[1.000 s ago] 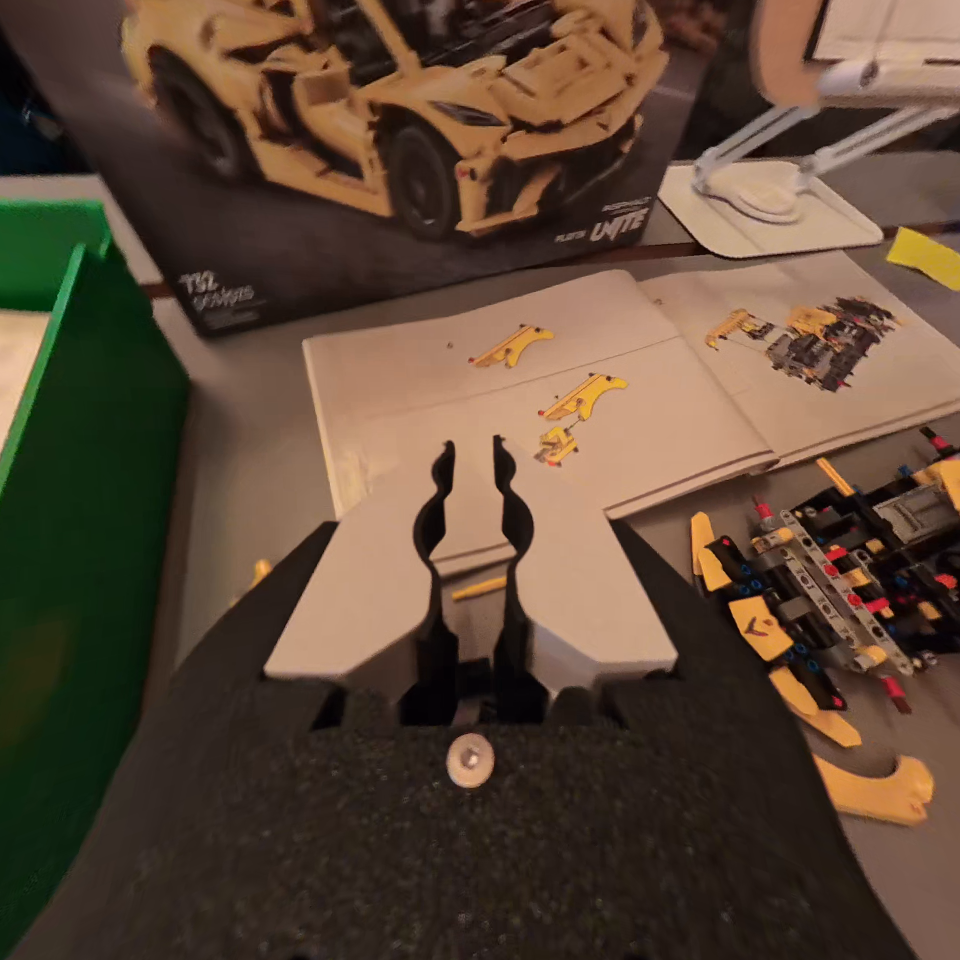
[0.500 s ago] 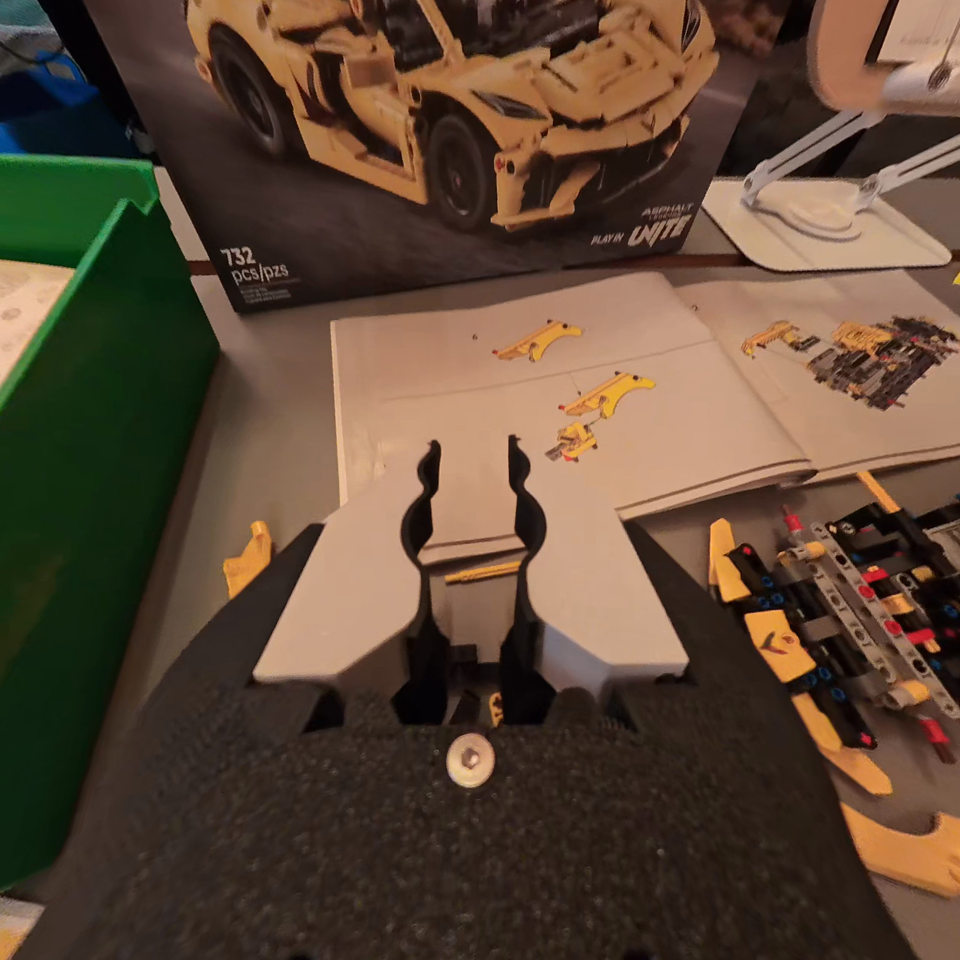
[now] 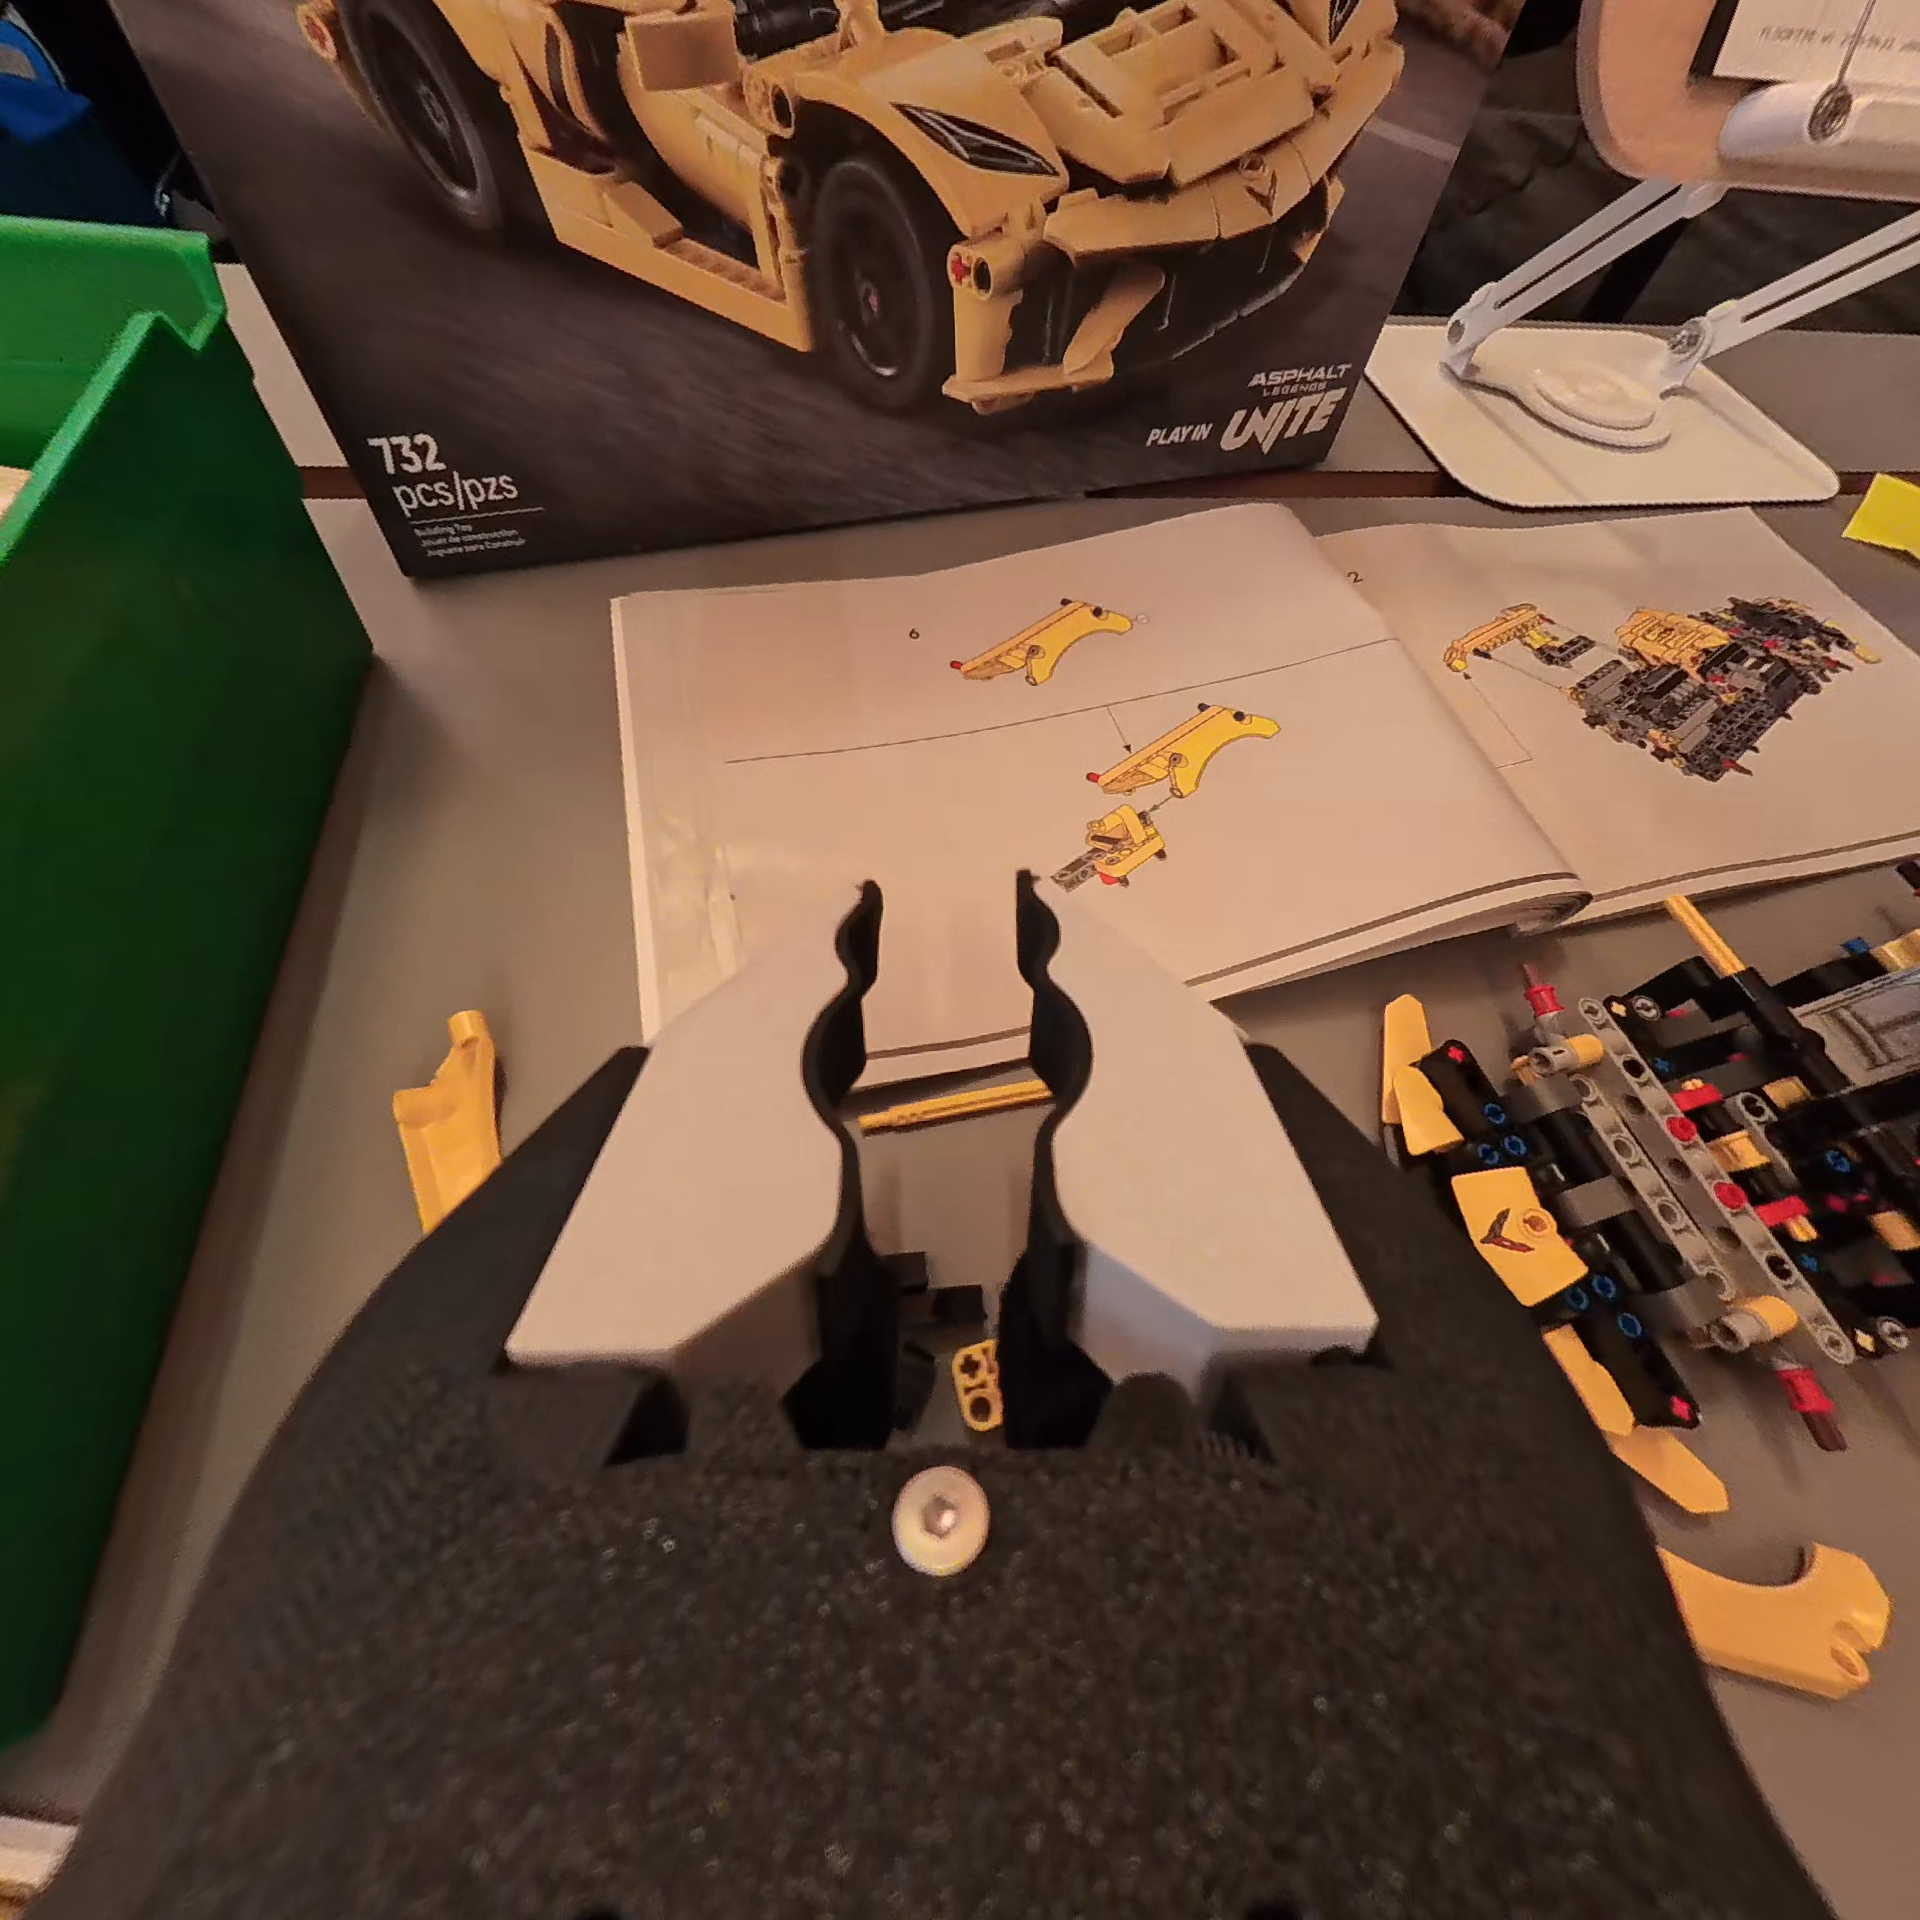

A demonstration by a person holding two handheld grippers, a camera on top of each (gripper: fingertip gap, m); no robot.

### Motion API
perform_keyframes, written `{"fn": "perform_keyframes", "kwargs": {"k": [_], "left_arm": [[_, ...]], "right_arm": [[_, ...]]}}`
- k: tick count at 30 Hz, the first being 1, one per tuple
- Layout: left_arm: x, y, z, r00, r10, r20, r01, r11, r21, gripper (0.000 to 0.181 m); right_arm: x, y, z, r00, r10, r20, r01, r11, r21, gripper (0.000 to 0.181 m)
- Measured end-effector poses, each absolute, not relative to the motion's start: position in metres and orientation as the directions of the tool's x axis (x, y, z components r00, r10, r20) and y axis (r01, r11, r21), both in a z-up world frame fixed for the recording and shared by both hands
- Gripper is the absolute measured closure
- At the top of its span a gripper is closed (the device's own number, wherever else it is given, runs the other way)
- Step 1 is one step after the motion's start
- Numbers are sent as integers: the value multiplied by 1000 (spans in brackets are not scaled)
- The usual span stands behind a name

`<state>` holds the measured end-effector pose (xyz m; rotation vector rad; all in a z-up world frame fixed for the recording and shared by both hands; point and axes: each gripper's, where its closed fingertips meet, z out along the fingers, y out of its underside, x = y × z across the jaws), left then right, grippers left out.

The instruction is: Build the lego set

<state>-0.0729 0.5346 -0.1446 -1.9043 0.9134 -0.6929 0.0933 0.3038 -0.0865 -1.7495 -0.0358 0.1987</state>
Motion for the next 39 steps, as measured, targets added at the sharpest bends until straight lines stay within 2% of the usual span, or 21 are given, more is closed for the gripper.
{"fn": "perform_keyframes", "kwargs": {"k": [7,9,11,12,15,18,20,29,33,36,39], "left_arm": [[-72,533,-146,564,-819,107,-324,-338,-883,155],[-71,532,-145,556,-823,113,-319,-337,-886,155],[-70,531,-142,550,-827,117,-308,-331,-892,156],[-69,530,-141,548,-828,118,-307,-330,-893,156],[-68,528,-138,540,-833,124,-299,-328,-896,155],[-69,529,-138,539,-833,129,-297,-330,-896,155],[-69,528,-138,535,-833,139,-291,-336,-895,156],[-68,527,-139,532,-837,129,-302,-329,-895,155],[-68,527,-138,528,-836,147,-291,-341,-894,156],[-66,525,-135,513,-843,161,-278,-341,-898,155],[-60,517,-127,457,-866,203,-243,-341,-908,155]], "right_arm": [[88,304,-92,982,155,-104,-68,-220,-973,165],[54,294,-83,921,370,-121,-35,-230,-973,169],[8,267,-75,738,648,-185,-20,-253,-967,160],[-7,255,-82,650,721,-242,-7,-312,-950,156],[-24,238,-134,602,744,-291,201,-494,-846,141],[-24,233,-179,640,752,-157,456,-537,-710,147],[-23,232,-194,646,756,-103,540,-548,-639,155],[-11,231,-213,673,733,-97,565,-595,-572,158],[-8,232,-214,674,737,-56,584,-578,-570,171],[-8,234,-214,681,731,-41,587,-579,-566,174],[-18,242,-199,691,713,-118,488,-581,-651,174]]}}
